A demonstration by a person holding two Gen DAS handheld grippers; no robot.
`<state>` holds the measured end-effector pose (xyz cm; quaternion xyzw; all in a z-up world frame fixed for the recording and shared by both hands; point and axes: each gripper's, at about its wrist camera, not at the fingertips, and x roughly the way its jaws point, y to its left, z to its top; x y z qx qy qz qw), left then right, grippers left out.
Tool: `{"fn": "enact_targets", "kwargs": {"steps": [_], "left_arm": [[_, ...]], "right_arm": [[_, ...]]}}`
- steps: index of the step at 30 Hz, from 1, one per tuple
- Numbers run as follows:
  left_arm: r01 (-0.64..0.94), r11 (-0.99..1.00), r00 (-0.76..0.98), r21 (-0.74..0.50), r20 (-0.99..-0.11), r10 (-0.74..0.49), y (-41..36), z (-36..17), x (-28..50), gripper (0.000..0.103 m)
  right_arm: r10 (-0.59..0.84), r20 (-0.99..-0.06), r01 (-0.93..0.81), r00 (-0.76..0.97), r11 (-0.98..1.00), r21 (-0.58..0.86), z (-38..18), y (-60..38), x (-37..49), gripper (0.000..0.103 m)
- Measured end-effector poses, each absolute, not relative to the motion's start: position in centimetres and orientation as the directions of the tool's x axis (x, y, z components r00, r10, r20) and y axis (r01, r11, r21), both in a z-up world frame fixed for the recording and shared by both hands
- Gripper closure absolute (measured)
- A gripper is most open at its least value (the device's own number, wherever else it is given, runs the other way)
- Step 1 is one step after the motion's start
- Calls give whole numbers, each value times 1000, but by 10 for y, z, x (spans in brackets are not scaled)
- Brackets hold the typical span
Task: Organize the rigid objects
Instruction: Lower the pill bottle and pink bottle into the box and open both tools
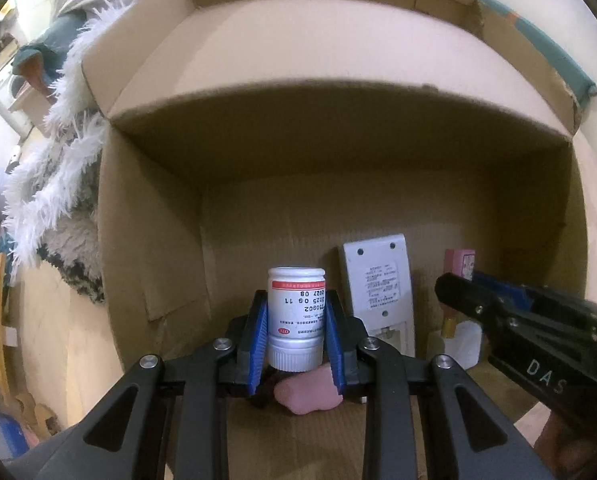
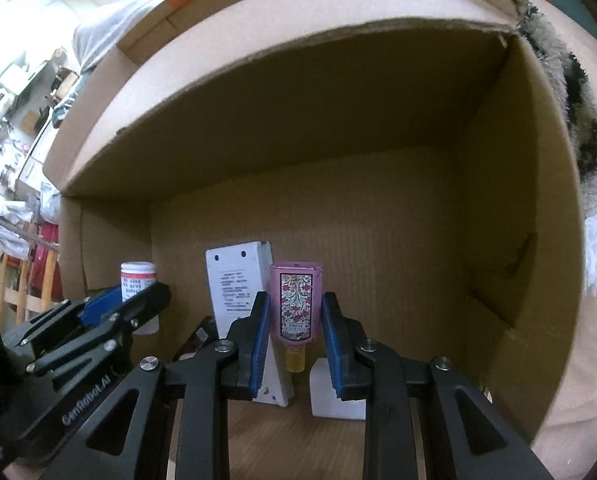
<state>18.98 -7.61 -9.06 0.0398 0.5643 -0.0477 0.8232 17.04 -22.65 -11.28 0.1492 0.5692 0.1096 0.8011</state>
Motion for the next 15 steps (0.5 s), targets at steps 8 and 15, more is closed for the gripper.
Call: {"fn": "enact_targets", "kwargs": {"steps": [8, 15], "left_arm": [[135, 991, 316, 22, -948, -22, -84, -104, 194, 79], [130, 991, 299, 21, -954, -19, -82, -107, 202, 79]], "right_arm": [[333, -892, 5, 306, 936, 351, -119, -220, 180, 76], [327, -898, 15, 295, 938, 347, -119, -216, 186, 76]]}}
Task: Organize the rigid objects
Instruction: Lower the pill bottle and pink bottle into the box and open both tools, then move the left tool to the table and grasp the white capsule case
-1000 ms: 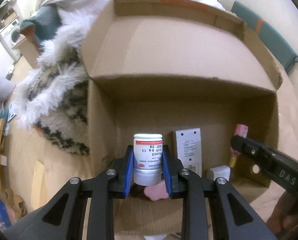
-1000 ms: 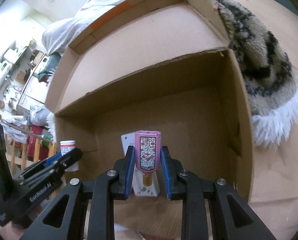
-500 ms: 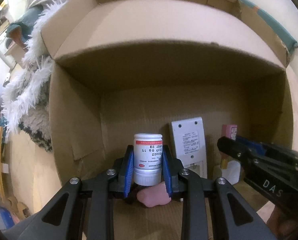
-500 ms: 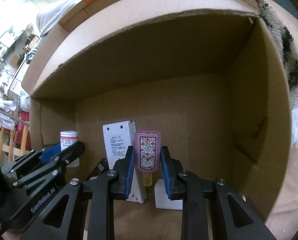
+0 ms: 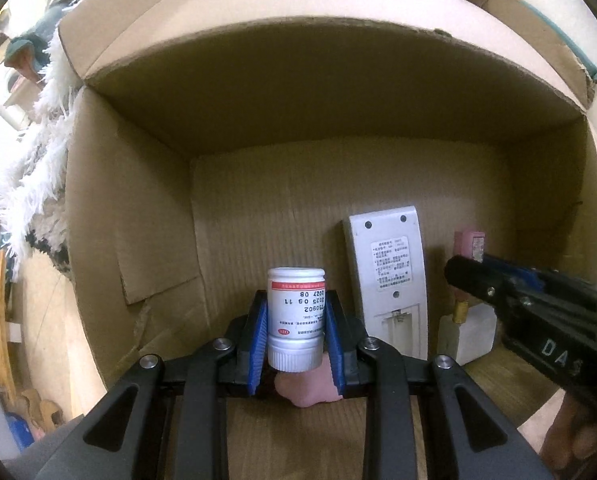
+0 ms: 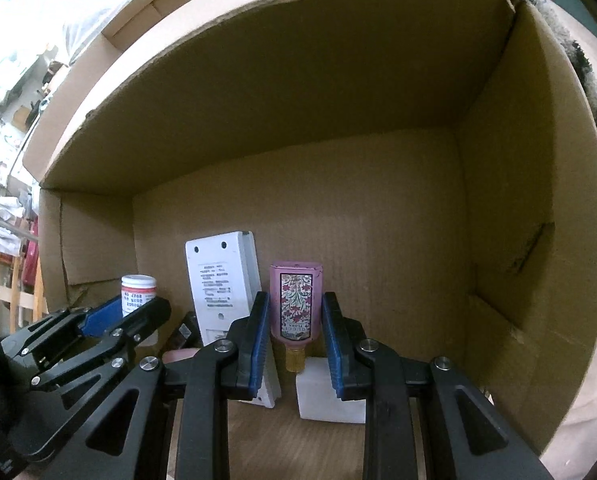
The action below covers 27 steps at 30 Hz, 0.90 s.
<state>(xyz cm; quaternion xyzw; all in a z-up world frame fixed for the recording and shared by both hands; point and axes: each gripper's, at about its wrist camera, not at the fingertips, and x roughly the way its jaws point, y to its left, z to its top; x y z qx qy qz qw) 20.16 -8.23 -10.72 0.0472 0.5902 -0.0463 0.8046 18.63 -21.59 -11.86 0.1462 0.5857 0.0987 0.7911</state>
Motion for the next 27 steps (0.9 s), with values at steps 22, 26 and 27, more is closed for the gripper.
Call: {"fn": "enact_targets", "kwargs": {"steps": [22, 26, 27], "left_arm": [[153, 988, 353, 29, -935, -27, -100, -87, 186, 39], [147, 989, 349, 22, -937, -31, -101, -87, 187, 39], [147, 989, 351, 20, -936, -33, -103, -87, 186, 39]], "right_arm": [[450, -784, 41, 429, 857, 514, -85, -243, 183, 17], [442, -789, 38, 426, 863, 504, -86, -245, 183, 17], [440, -790, 37, 426, 864, 502, -86, -242, 183, 17]]}}
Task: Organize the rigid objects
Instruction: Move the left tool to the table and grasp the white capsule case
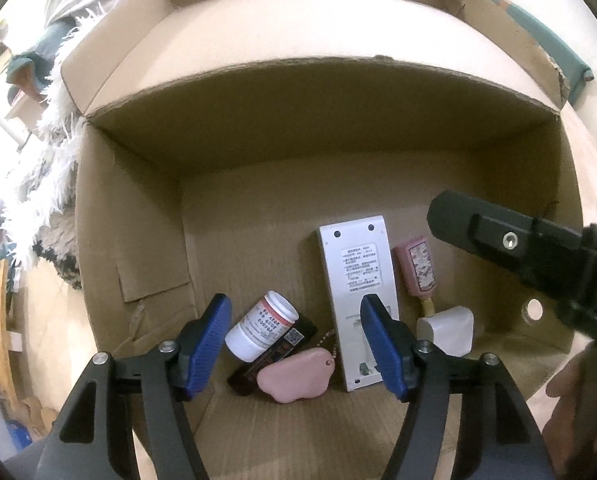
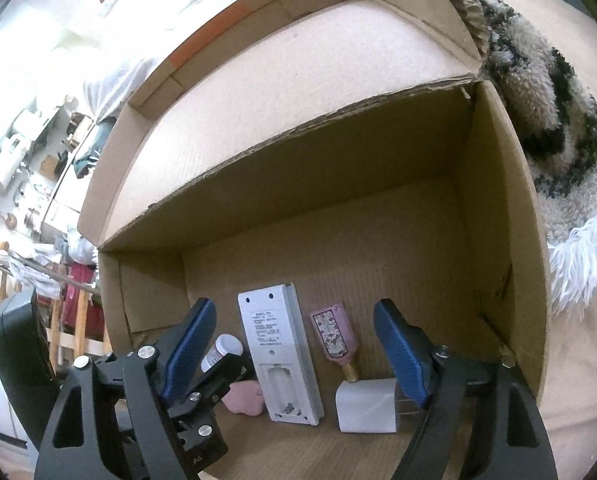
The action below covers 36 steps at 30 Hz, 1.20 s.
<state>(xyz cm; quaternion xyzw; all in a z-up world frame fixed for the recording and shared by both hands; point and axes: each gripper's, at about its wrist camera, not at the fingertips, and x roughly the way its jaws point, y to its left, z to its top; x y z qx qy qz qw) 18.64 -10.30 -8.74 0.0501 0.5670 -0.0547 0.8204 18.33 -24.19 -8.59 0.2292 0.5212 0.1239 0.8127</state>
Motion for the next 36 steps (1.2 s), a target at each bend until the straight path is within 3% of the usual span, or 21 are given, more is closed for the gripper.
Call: {"fn": "enact_targets", "kwargs": {"steps": [12, 19, 36], "left_arm": [[133, 991, 376, -1, -925, -52, -88, -75, 174, 39], [93, 996, 358, -3, -933, -37, -70, -56, 165, 39], [-5, 1000, 376, -21, -926, -17, -7, -33, 100, 38]], "right_arm": [[438, -787, 38, 434, 864, 502, -85, -240, 182, 17], [376, -807, -1, 456, 907, 422, -69, -234, 172, 17], [355, -810, 48, 467, 905, 424, -46, -270, 86, 17]]}}
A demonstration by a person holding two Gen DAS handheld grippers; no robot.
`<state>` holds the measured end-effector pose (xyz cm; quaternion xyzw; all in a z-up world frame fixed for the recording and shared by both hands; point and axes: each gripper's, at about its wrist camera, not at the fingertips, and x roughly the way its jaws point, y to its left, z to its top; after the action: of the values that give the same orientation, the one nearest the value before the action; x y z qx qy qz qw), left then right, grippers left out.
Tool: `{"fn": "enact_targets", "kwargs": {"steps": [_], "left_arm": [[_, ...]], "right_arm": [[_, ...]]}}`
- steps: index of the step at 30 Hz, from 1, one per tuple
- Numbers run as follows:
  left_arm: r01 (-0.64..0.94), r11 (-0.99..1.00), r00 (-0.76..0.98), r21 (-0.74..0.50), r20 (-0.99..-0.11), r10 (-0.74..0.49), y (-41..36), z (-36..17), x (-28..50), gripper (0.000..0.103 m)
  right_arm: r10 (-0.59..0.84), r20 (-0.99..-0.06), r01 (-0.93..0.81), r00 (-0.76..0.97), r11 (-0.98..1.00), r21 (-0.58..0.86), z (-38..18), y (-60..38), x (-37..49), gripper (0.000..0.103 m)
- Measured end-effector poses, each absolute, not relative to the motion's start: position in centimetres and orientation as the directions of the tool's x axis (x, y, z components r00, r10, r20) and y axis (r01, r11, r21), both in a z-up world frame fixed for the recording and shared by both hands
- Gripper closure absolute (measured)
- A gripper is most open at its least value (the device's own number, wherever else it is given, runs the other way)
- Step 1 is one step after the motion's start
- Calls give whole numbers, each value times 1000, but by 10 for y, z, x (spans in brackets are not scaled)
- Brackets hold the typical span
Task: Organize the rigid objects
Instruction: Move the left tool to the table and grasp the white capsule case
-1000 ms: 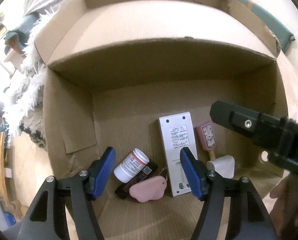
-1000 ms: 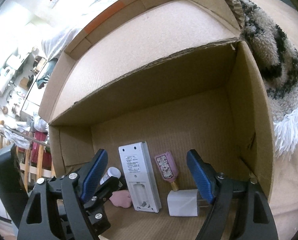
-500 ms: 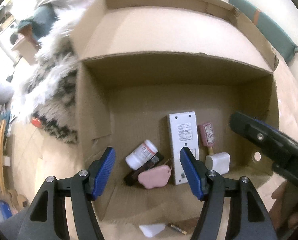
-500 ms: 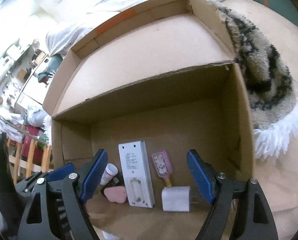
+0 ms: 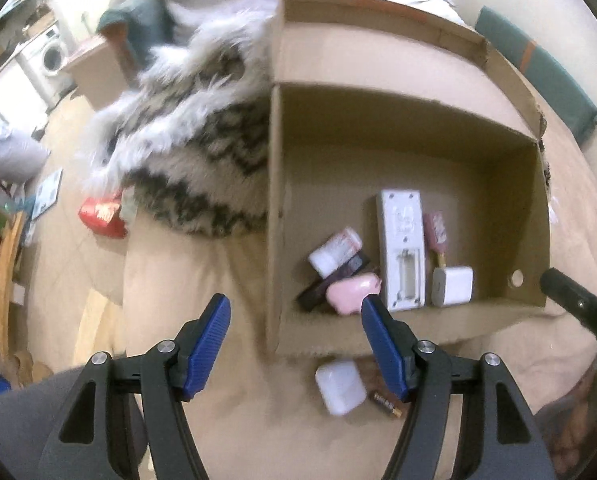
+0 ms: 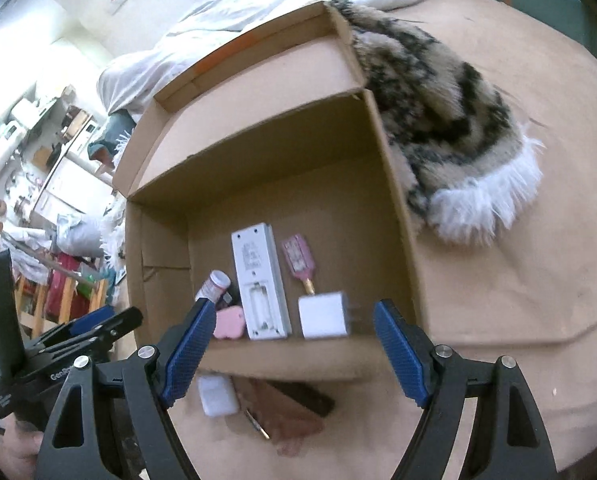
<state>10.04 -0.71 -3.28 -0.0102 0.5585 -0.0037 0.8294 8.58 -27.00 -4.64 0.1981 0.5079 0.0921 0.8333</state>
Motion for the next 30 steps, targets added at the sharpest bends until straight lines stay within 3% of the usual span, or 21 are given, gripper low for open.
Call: {"fn": "enact_targets", "kwargs": {"steps": [9, 18, 30], "left_arm": [[-136, 990, 298, -37, -954, 6, 28, -75, 64, 38], [-261, 959, 293, -114, -956, -33, 52, -83, 64, 38], [-136, 986, 156, -101, -984, -80, -3, -129, 73, 38]], "right_arm": [[308, -868, 91, 390, 925, 369, -68, -262, 63, 17], [316, -884, 105, 344, 923, 371, -85, -248, 63, 17], [321, -897, 98, 305, 926, 365, -95, -237, 66, 17]]}}
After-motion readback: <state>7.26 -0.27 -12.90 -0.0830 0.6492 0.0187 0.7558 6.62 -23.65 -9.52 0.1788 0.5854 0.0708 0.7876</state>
